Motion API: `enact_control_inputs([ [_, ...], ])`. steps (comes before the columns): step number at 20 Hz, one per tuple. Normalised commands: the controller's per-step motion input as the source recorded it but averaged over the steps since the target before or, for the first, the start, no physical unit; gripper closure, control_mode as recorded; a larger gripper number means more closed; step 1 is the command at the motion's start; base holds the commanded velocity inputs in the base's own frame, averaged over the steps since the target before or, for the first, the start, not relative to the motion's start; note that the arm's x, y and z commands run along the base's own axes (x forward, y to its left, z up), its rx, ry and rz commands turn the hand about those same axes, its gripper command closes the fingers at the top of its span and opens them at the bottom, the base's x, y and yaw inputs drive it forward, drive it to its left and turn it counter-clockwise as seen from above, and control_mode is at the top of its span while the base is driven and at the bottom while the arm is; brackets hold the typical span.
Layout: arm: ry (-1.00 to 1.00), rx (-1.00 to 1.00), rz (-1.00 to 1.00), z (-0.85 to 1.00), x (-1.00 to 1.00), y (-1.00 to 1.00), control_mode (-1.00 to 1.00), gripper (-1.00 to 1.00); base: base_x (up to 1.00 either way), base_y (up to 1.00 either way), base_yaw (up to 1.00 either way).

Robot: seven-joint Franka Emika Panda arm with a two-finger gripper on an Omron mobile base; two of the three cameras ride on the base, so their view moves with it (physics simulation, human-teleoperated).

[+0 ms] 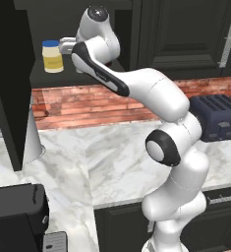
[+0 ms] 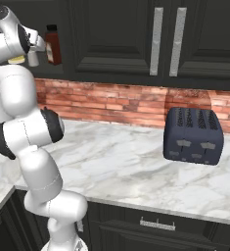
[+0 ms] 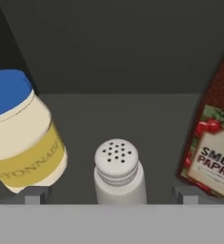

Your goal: Collect the paprika, mayonnaise, and shaker from the cabinet and place them next to the stove.

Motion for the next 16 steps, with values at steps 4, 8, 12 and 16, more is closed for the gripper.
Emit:
enact_control_inputs([
  [4, 0.04, 0.00, 0.00, -0.03, 0.10, 0.00, -1.00, -1.00, 0.00, 0.00, 0.00],
  [8, 0.04, 0.00, 0.00, -0.08, 0.08, 0.00, -1.00, -1.00, 0.00, 0.00, 0.00],
  [12, 0.03, 0.00, 0.00, -0.10, 0.03, 0.00, -1.00, -1.00, 0.00, 0.00, 0.00],
  [16, 0.04, 0.00, 0.00, -0.10, 0.04, 0.00, -1.00, -1.00, 0.00, 0.00, 0.00],
])
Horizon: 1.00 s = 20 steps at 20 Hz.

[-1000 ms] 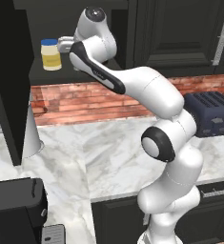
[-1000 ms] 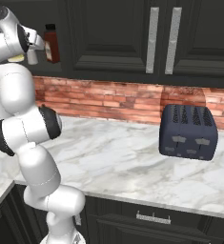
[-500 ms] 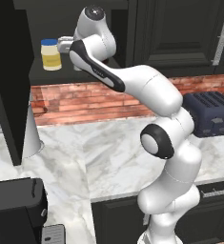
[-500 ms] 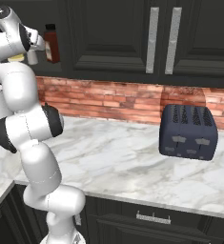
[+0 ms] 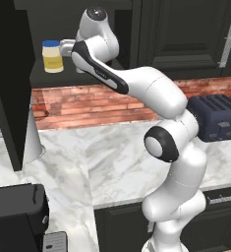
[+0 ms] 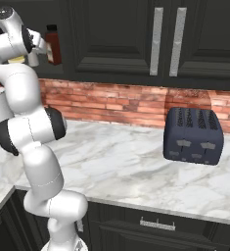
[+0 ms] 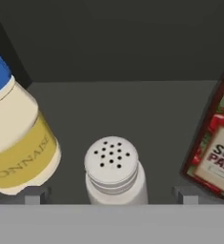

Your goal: Collect the paprika, mayonnaise, and shaker from the cabinet and place them next to the stove.

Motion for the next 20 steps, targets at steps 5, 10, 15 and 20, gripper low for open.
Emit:
enact_control_inputs([
  [5, 0.04, 0.00, 0.00, -0.06, 0.10, 0.00, -1.00, -1.00, 0.00, 0.00, 0.00],
  [10, 0.04, 0.00, 0.00, -0.07, 0.09, 0.00, -1.00, -1.00, 0.00, 0.00, 0.00],
  [15, 0.03, 0.00, 0.00, -0.08, 0.08, 0.00, -1.00, 1.00, 0.00, 0.00, 0.00],
  [20, 0.01, 0.00, 0.00, -0.05, 0.00, 0.00, -1.00, 1.00, 0.00, 0.00, 0.00],
])
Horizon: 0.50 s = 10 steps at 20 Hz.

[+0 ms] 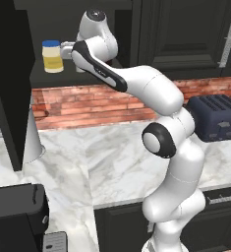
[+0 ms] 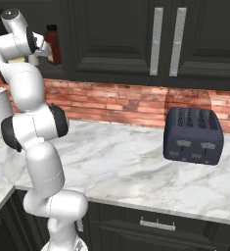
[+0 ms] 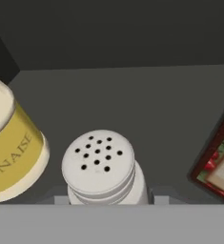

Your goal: Collect the paprika, mayonnaise, and shaker from the cabinet and place them next to the stove.

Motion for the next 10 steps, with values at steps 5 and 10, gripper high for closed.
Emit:
enact_control_inputs([
  [5, 0.00, 0.00, 0.00, -0.06, 0.00, 0.00, -1.00, 1.00, 0.00, 0.00, 0.00],
  [10, 0.00, 0.00, 0.00, -0.06, 0.00, 0.00, -1.00, 1.00, 0.00, 0.00, 0.00],
])
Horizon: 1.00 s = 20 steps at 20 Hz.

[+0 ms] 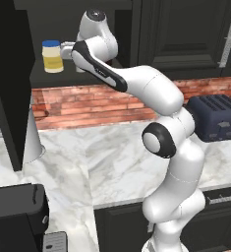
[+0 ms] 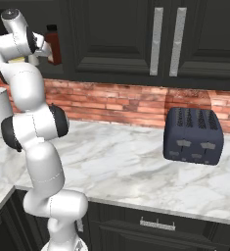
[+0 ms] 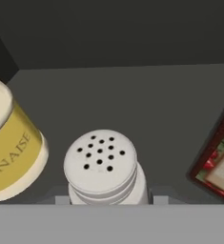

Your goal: Collect the paprika, mayonnaise, and shaker from the cabinet and place them next to the stove.

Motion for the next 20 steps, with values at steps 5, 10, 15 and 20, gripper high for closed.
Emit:
enact_control_inputs([
  [5, 0.00, 0.00, 0.00, -0.07, -0.07, 0.00, -1.00, 1.00, 0.00, 0.00, 0.00],
  [10, 0.00, 0.00, 0.00, -0.11, -0.16, 0.00, -1.00, 1.00, 0.00, 0.00, 0.00],
  [15, 0.00, 0.00, 0.00, -0.12, -0.38, 0.00, -1.00, 1.00, 0.00, 0.00, 0.00],
  [20, 0.00, 0.00, 0.00, -0.17, -0.74, 0.00, -1.00, 1.00, 0.00, 0.00, 0.00],
])
